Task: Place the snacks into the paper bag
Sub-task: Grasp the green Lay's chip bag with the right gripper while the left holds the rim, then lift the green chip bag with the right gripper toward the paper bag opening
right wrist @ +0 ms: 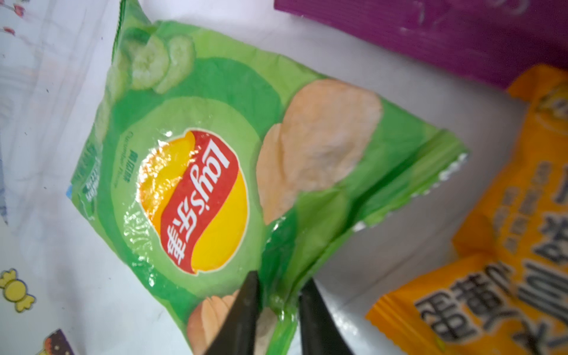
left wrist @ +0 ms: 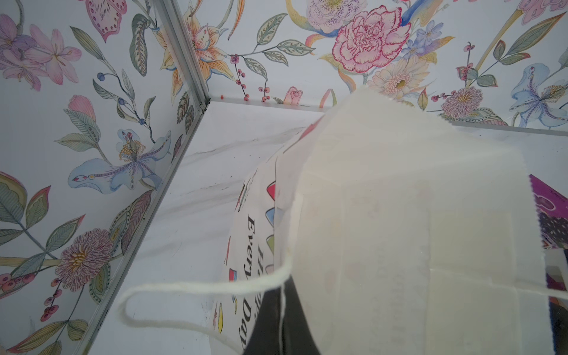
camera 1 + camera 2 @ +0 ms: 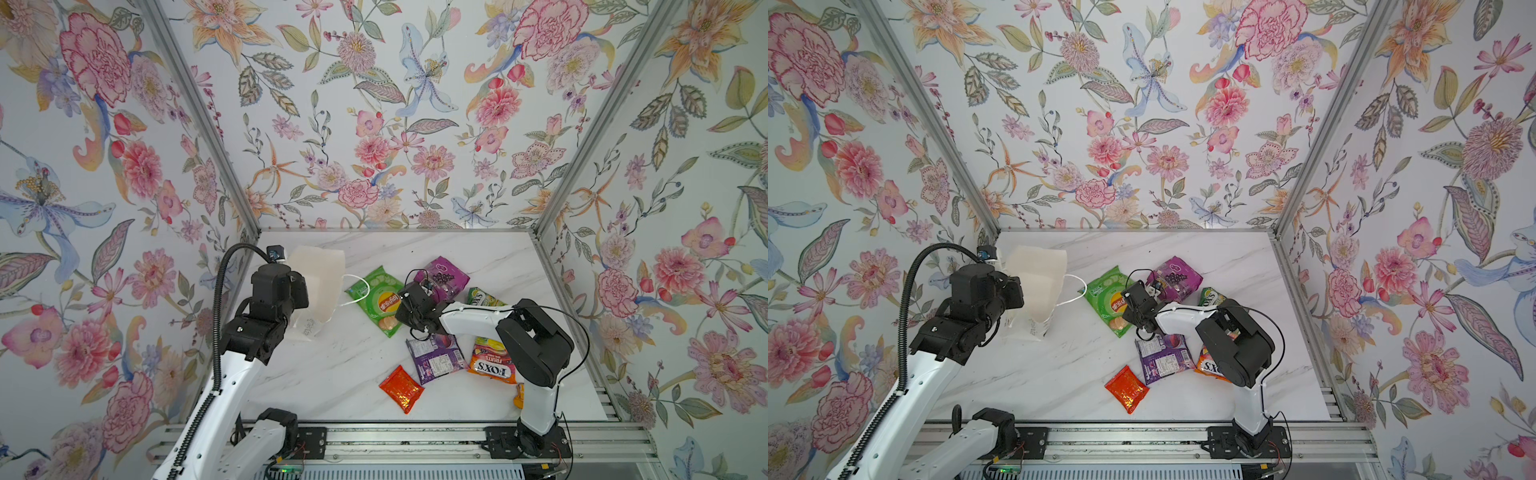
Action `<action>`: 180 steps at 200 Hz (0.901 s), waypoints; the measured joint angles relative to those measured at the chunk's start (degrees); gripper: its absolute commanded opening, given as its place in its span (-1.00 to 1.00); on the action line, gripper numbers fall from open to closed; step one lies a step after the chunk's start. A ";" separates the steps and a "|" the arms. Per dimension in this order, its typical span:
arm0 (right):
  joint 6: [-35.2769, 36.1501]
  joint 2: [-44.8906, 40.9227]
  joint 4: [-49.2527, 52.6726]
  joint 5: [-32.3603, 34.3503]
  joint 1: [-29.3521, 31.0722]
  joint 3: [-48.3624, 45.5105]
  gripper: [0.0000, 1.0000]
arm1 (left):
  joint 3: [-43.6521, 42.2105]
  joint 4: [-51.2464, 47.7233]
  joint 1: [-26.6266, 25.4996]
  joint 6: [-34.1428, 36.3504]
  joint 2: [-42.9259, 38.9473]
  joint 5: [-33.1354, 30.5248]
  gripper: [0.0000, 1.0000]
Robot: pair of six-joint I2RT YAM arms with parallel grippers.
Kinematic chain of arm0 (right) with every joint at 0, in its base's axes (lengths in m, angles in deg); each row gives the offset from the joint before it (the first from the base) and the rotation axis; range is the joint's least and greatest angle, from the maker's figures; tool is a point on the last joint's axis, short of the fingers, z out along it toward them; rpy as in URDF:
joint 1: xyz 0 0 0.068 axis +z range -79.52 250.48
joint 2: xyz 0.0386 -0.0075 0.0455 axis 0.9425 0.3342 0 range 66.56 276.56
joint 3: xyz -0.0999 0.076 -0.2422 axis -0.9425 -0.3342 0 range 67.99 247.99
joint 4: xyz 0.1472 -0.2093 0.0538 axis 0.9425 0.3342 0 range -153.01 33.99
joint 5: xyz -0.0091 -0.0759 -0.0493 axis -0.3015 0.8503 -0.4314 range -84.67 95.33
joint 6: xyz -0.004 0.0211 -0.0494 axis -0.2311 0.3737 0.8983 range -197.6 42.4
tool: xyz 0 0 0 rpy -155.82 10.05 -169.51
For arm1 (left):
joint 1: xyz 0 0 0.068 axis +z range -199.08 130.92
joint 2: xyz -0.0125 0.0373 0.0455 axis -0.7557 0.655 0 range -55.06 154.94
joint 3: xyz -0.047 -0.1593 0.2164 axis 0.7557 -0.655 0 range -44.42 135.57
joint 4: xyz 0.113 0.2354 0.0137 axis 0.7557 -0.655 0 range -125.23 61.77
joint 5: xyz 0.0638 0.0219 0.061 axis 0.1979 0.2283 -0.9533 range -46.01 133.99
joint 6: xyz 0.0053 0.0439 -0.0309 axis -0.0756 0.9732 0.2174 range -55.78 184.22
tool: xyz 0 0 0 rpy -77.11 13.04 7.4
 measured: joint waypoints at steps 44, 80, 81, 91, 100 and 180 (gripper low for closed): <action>0.39 -0.15 -2.60 -1.60 -0.44 -1.20 -1.00 | 0.07 -0.22 0.04 -0.02 0.02 0.83 -1.00; 1.92 -3.43 -2.93 -2.34 -0.44 -3.04 -1.00 | 1.53 -1.81 0.04 -0.02 1.25 0.83 -1.00; 1.95 -3.56 -2.91 -2.40 -0.44 -3.10 -1.00 | 1.66 -1.95 0.04 -0.02 1.36 0.85 -1.00; 2.93 -5.62 -2.64 -2.56 -0.46 -3.54 -1.00 | 2.49 -2.56 0.04 -0.02 1.99 0.85 -1.00; 4.07 -8.09 -2.43 -2.80 -0.55 -3.78 -1.00 | 3.37 -3.26 0.04 -0.02 2.64 0.87 -1.00; 12.76 -27.47 -0.07 -4.81 -1.81 -8.52 -1.00 | 12.90 -9.42 0.04 0.44 7.19 1.86 -1.00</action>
